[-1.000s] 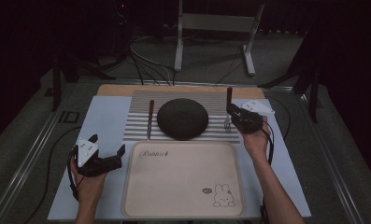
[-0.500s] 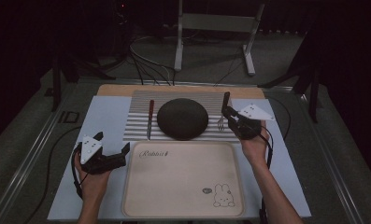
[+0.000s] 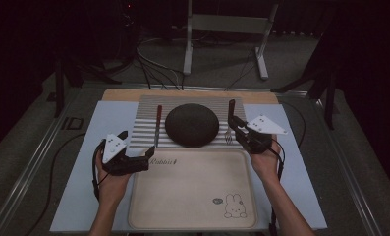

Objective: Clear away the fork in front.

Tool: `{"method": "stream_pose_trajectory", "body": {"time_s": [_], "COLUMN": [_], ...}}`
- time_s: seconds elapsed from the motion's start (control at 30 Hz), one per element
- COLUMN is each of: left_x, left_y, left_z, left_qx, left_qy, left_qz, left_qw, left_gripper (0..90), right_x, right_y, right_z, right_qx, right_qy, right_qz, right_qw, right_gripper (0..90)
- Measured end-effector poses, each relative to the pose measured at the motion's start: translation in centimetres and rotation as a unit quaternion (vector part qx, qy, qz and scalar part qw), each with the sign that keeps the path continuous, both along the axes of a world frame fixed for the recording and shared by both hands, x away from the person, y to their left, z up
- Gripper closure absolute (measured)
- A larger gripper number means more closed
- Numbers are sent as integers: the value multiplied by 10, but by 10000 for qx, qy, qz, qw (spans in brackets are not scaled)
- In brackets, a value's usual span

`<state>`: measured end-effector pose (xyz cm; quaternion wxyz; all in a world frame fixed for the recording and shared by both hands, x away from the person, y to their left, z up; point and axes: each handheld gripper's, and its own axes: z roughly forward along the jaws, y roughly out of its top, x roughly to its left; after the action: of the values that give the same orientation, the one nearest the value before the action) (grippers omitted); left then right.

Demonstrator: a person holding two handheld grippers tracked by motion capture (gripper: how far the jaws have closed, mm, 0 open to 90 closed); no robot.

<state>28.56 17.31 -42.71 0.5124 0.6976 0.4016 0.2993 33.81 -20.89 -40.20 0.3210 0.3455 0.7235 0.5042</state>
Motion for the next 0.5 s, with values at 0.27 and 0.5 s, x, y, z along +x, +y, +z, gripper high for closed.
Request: {"method": "stream_pose_trajectory", "body": {"time_s": [0.27, 0.5], "left_x": [13, 22], "left_y": [-25, -49], "left_z": [20, 37], "left_qx": [-121, -224], "left_qy": [68, 53], "left_qz": [-195, -453], "left_qw": [9997, 9987], "left_gripper": [0, 14], "right_x": [-6, -9], "right_y": [8, 16], "right_z": [0, -2], "right_qx": [17, 52], "right_qy": [37, 57], "right_qz": [91, 185], "right_qw": [10000, 9998], "right_gripper": [774, 774]}}
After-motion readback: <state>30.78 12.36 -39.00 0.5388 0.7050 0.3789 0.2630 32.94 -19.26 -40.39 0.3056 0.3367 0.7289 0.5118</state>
